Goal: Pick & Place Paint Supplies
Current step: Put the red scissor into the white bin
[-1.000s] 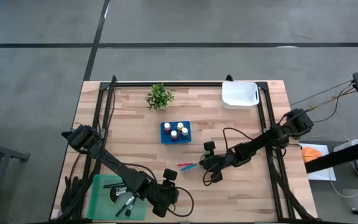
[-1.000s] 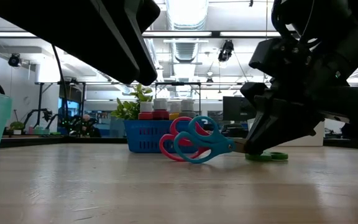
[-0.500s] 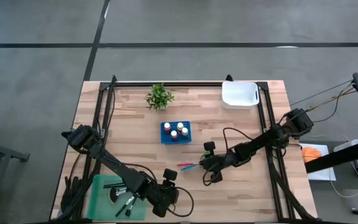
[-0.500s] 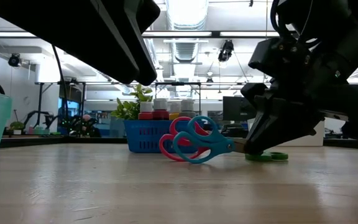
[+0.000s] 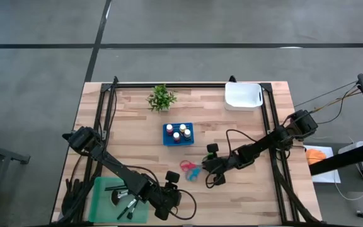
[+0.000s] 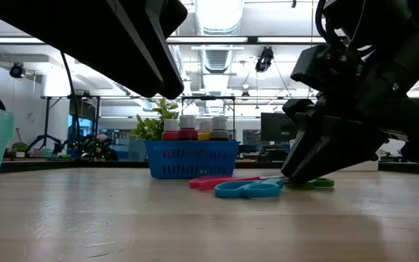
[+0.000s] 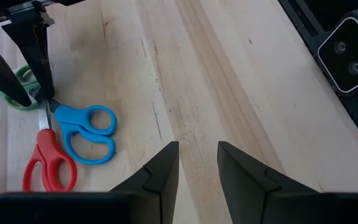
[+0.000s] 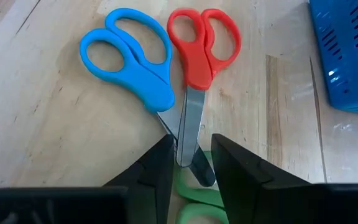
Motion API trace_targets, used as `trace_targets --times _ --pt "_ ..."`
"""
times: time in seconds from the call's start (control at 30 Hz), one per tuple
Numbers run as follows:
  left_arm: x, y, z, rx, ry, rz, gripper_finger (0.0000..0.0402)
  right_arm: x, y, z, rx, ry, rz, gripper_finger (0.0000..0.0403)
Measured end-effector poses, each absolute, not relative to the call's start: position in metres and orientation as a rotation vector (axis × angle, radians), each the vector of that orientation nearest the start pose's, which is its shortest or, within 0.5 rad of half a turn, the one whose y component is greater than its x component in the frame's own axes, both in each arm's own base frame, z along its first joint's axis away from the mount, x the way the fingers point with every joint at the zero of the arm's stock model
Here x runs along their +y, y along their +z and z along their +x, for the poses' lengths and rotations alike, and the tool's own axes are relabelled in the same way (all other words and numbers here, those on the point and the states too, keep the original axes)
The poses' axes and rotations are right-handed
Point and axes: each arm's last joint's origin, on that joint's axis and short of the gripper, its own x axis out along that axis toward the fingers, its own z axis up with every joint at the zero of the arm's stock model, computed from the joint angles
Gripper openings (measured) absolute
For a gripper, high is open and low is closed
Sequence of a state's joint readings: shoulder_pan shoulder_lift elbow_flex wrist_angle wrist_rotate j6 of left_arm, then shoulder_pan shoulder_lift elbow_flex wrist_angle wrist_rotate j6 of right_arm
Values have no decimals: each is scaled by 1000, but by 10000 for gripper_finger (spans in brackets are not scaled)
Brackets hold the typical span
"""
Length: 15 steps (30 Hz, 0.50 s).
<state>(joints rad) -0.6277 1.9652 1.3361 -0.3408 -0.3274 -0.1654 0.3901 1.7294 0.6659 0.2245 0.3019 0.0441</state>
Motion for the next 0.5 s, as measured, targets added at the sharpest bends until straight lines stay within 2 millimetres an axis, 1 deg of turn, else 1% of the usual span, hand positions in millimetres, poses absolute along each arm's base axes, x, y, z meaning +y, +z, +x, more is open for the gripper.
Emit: trace_targets --times 0.1,0.17,0.23,0.4,0.5 --pt "-232 173 336 879 -202 294 118 105 108 278 790 64 -242 106" --pt "-232 173 336 879 -202 294 118 105 108 278 790 62 -243 96" --pt "-232 173 336 879 -202 294 118 105 108 278 790 62 -243 80" --pt "-232 173 336 879 -202 294 118 105 108 278 789 62 -252 19" --pt "-232 173 336 879 -202 294 118 105 109 278 785 61 -258 12"
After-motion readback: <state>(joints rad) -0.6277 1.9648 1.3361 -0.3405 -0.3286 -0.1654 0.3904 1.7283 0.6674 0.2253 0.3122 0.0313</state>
